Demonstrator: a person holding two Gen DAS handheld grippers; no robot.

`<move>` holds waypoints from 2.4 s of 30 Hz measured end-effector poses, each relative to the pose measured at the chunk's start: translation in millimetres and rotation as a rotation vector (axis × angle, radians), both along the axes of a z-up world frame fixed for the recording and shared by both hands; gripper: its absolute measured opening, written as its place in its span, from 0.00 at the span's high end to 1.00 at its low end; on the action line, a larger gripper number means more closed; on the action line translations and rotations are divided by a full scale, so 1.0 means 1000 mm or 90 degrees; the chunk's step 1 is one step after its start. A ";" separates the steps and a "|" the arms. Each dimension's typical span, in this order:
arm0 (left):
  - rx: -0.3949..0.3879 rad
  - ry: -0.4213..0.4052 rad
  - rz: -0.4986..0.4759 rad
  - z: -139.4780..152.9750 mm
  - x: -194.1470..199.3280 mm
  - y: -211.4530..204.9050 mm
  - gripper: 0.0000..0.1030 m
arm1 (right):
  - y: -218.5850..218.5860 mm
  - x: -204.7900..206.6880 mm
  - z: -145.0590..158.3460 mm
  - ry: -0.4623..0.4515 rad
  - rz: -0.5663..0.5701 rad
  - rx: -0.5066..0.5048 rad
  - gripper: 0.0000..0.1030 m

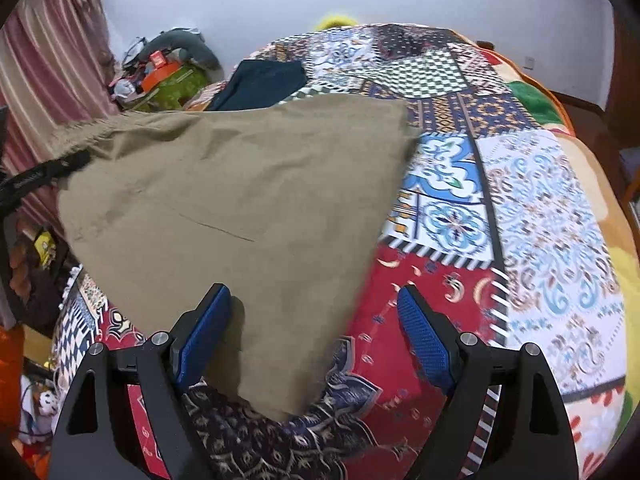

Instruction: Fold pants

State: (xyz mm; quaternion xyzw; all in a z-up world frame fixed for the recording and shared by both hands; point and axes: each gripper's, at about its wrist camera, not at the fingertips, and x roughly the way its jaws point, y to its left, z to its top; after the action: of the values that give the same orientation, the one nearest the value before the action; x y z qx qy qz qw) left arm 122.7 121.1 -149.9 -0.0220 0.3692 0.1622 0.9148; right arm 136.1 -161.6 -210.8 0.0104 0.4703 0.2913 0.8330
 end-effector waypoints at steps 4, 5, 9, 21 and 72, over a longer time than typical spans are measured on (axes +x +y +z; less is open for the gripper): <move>0.014 -0.031 -0.030 0.020 -0.001 -0.011 0.66 | 0.000 -0.003 -0.005 0.005 0.000 -0.002 0.20; 0.025 -0.039 -0.043 0.025 0.000 -0.020 0.66 | 0.000 -0.004 -0.006 0.006 -0.001 -0.002 0.20; 0.050 -0.062 -0.106 0.038 0.004 -0.054 0.66 | -0.002 -0.004 -0.008 0.013 -0.008 0.007 0.20; -0.123 -0.042 -0.287 0.048 0.037 -0.116 0.67 | -0.002 -0.007 -0.007 0.011 -0.015 0.013 0.20; 0.018 0.308 -0.272 -0.134 0.250 -0.064 0.00 | -0.051 0.005 -0.003 0.029 -0.116 0.033 0.20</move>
State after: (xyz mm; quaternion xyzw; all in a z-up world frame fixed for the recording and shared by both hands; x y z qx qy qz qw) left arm 372.5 57.3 -284.1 0.1075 0.5699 -0.0277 0.8142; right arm 141.3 -212.5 -213.4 0.0811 0.4784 0.2260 0.8447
